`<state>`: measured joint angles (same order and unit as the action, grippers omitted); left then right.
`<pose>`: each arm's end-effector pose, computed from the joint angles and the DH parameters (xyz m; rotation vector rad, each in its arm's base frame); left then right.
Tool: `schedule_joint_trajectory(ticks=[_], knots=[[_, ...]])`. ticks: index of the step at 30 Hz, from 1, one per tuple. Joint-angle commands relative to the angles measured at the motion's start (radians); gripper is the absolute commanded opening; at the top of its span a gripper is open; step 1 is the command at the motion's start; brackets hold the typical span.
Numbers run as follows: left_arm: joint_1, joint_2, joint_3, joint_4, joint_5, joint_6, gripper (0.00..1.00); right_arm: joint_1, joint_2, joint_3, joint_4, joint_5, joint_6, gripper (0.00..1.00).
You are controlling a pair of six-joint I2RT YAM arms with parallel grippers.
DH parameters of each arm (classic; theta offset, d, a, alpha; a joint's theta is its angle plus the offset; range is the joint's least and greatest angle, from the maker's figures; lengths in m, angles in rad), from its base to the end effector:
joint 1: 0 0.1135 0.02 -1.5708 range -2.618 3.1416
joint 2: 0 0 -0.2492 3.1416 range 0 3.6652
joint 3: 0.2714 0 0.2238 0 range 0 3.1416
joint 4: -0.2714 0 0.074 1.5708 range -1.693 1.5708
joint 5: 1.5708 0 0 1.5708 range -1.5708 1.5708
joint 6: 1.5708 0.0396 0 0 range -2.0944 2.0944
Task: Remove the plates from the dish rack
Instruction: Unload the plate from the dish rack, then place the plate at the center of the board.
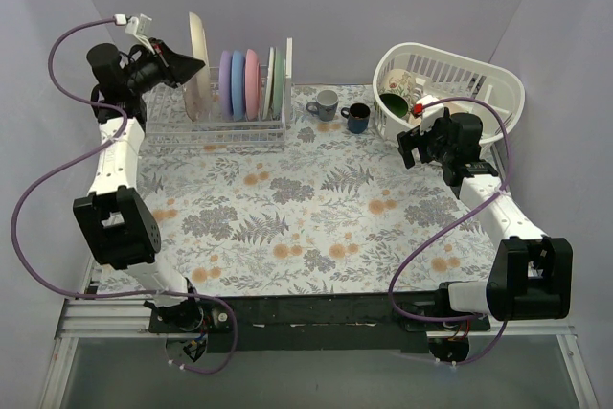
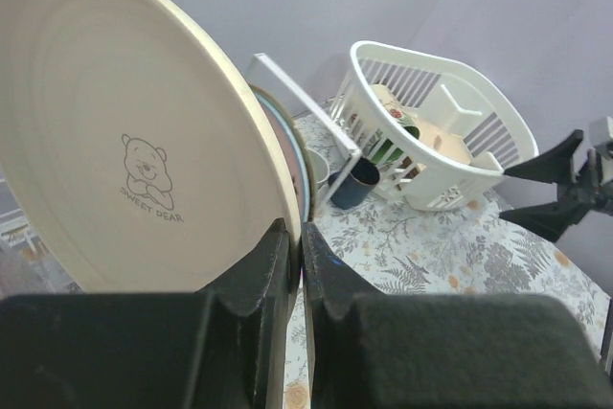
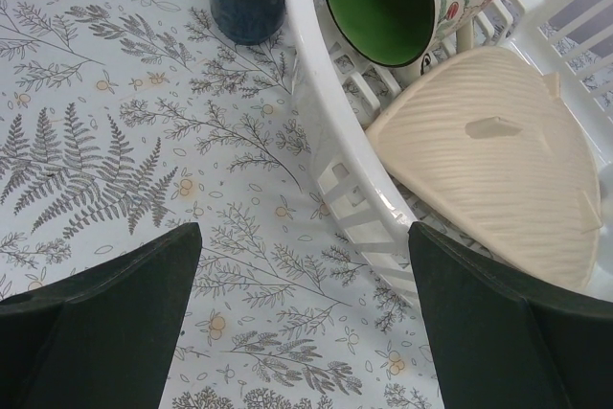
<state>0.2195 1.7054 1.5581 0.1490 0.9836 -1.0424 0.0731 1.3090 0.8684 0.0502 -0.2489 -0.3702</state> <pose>0.3697 0.0487 0.3883 -0.2424 1.7400 -1.3802 0.2786 0.0302 0.2738 -0.5857 1.8588 0.0477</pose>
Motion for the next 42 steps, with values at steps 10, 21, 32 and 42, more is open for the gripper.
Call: schedule_joint_trajectory(ticks=[10,21,32,42], knots=[[-0.360,-0.323,-0.121,-0.508,-0.353,0.719,0.00,-0.002,-0.037,0.020,0.002,0.020,0.014,0.96],[-0.787,-0.334,-0.346,-0.543,-0.767,0.895,0.00,-0.001,-0.085,0.159,-0.166,-0.013,0.062,0.95],[-1.207,-0.178,-0.431,-0.502,-1.108,0.935,0.00,-0.001,-0.212,0.060,-0.282,-0.037,0.010,0.93],[-1.396,0.008,-0.392,-0.376,-1.204,1.010,0.00,-0.010,-0.217,-0.016,-0.185,0.221,0.120,0.93]])
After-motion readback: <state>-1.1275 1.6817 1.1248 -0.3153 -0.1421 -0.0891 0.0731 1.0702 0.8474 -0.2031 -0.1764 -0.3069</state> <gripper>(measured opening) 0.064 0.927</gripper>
